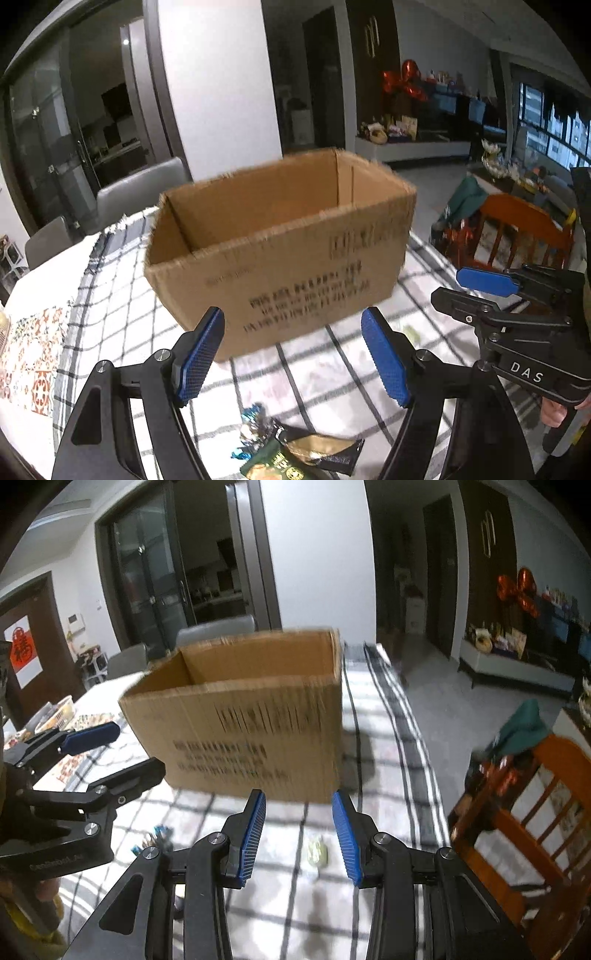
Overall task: Organize snacks
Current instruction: 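Move the right tool to the pale green candy and close on it, then grasp the blue-wrapped candies with the left tool while the right tool holds the green candy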
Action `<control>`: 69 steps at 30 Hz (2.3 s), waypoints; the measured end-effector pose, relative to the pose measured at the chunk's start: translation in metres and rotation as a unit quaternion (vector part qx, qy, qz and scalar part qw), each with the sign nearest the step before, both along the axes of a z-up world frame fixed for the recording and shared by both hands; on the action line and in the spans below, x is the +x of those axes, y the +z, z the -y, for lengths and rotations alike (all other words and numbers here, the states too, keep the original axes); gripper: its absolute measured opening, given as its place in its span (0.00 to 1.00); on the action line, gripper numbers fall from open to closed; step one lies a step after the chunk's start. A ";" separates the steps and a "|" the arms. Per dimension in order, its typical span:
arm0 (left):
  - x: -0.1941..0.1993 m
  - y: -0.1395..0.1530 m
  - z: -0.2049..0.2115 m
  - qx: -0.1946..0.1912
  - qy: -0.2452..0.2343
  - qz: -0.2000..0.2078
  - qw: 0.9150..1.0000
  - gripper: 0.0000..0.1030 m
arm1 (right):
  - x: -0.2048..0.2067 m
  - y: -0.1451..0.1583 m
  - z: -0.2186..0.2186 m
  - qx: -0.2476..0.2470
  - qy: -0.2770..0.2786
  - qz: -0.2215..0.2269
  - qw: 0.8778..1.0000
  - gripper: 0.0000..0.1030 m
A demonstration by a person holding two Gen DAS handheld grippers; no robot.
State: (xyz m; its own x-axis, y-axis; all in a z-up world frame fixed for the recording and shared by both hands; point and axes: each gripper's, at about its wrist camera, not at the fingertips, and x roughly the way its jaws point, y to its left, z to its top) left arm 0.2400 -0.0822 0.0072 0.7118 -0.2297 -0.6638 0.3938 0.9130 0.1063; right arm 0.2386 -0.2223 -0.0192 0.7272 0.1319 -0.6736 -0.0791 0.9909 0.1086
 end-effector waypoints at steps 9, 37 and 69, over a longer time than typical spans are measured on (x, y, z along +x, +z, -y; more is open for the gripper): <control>0.006 -0.042 0.012 0.017 -0.012 -0.050 0.999 0.73 | 0.002 -0.041 0.002 0.003 0.000 -0.049 0.999 0.37; 0.027 -0.074 0.021 0.020 -0.005 -0.094 0.995 0.73 | 0.026 -0.073 -0.008 -0.014 0.009 -0.084 0.996 0.20; -0.013 -0.075 -0.088 -0.021 0.008 -0.132 0.991 0.58 | -0.017 -0.051 -0.102 0.039 0.026 -0.078 0.996 0.20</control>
State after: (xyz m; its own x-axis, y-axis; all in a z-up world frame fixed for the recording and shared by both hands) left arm 0.2271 0.0058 -0.0676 0.5176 -0.2516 -0.8178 0.3880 0.9209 -0.0378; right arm 0.2217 -0.1202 -0.0703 0.6056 0.2226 -0.7640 -0.1064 0.9741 0.1995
